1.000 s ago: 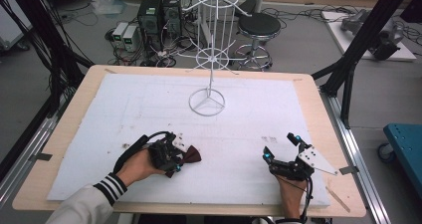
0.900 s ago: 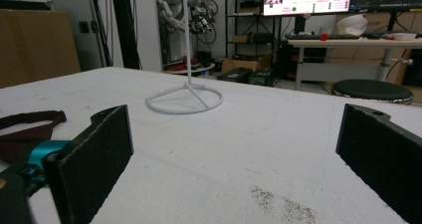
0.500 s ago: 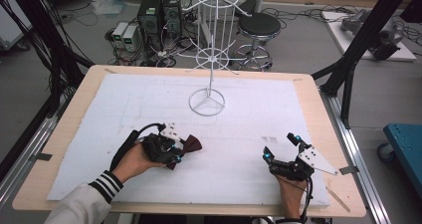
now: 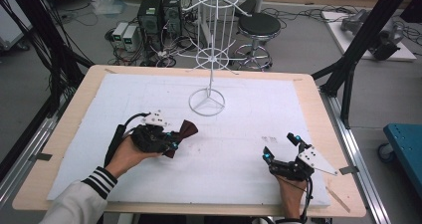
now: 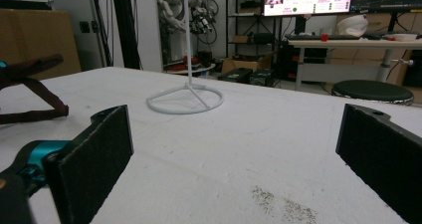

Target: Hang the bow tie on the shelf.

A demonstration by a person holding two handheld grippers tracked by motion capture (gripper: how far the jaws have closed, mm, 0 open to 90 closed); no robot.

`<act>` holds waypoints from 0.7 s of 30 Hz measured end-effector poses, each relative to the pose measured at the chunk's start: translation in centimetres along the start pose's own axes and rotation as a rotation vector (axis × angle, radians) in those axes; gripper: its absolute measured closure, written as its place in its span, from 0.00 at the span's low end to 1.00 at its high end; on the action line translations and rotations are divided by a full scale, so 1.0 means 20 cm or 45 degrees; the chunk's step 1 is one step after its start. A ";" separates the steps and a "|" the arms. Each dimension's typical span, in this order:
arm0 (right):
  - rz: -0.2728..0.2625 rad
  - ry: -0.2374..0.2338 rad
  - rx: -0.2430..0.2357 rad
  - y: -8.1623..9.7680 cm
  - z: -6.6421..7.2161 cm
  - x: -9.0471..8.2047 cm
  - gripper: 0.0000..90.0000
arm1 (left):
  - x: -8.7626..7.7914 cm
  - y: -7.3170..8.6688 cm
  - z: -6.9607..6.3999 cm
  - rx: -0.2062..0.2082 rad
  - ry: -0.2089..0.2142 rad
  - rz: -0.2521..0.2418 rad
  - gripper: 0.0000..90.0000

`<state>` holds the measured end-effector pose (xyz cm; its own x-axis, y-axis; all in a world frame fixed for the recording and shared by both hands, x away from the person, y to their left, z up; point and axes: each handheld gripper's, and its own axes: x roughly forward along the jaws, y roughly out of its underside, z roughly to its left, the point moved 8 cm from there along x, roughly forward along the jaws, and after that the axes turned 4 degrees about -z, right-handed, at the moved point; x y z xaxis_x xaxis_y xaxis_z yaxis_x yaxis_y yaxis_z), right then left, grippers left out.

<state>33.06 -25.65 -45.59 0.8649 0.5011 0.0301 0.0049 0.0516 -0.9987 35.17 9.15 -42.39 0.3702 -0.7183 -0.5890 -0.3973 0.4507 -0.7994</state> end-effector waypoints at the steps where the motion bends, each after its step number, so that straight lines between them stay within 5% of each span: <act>1: 0.000 0.000 0.001 0.00 0.00 0.00 0.01 | -0.01 -0.01 0.01 -0.016 0.004 -0.021 0.84; 11: 0.000 0.001 0.001 0.00 0.00 0.00 0.01 | -0.11 -0.12 0.11 -0.120 -0.030 -0.202 0.84; 21: -0.001 0.000 0.001 0.00 0.00 0.00 0.01 | -0.18 -0.16 0.24 -0.215 -0.087 -0.303 0.84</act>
<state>33.06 -25.65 -45.59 0.8648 0.5012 0.0306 0.0049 0.0524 -0.9986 39.20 12.89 -38.37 0.5228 -0.7534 -0.3988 -0.4248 0.1753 -0.8881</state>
